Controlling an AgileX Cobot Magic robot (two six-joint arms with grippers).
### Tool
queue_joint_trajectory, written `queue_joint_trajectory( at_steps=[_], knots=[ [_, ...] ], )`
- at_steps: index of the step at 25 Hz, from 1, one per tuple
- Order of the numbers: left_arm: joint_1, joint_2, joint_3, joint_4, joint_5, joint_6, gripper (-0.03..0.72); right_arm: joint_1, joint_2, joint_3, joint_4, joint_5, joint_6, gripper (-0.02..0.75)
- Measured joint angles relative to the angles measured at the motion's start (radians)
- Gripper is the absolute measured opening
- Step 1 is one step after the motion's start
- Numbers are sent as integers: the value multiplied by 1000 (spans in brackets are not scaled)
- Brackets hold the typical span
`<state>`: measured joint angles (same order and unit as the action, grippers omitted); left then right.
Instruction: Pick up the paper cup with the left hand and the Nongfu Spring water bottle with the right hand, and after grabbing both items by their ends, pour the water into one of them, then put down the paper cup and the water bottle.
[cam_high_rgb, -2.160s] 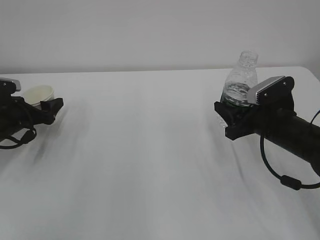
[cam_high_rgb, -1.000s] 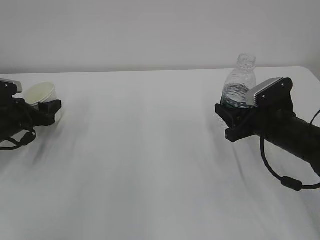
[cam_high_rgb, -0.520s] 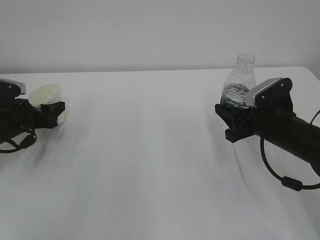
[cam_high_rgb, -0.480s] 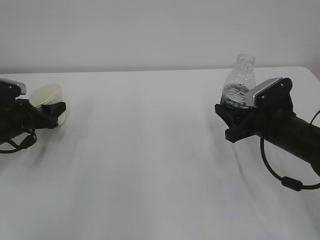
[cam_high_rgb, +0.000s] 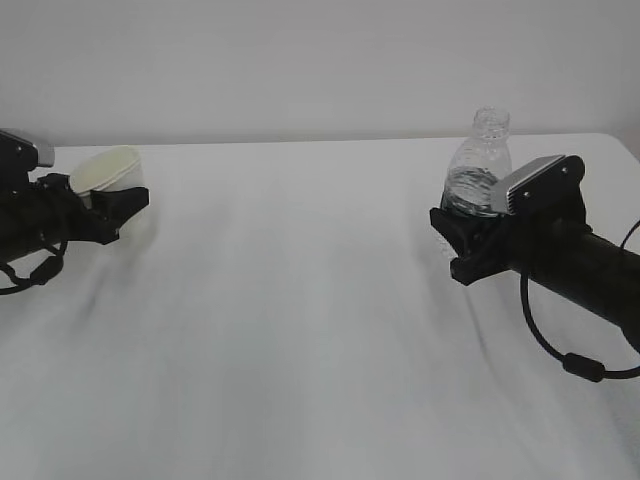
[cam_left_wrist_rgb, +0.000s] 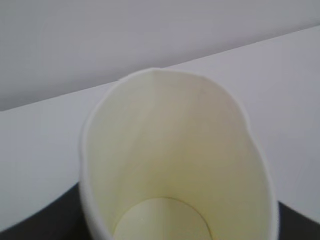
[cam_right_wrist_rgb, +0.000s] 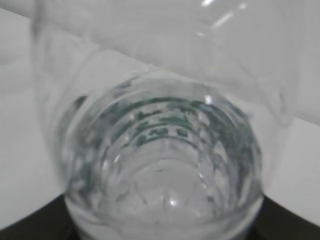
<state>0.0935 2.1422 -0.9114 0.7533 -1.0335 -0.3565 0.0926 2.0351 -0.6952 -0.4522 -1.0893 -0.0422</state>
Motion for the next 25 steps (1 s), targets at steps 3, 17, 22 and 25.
queue_joint_trajectory(
  at_steps=[3, 17, 22, 25],
  knots=[
    [0, -24, 0, 65, 2, -42, 430, 0, 0, 0, -6, 0, -2, 414],
    [-106, -84, 0, 295, 2, -177, 430, 0, -44, 6, -69, 2, -2, 413],
    [-178, -90, 0, 322, 2, -180, 430, 0, -44, 6, -103, 2, 6, 413],
    [-214, -90, 0, 338, 2, -180, 430, 0, -44, 6, -122, 2, 9, 413]
  ],
)
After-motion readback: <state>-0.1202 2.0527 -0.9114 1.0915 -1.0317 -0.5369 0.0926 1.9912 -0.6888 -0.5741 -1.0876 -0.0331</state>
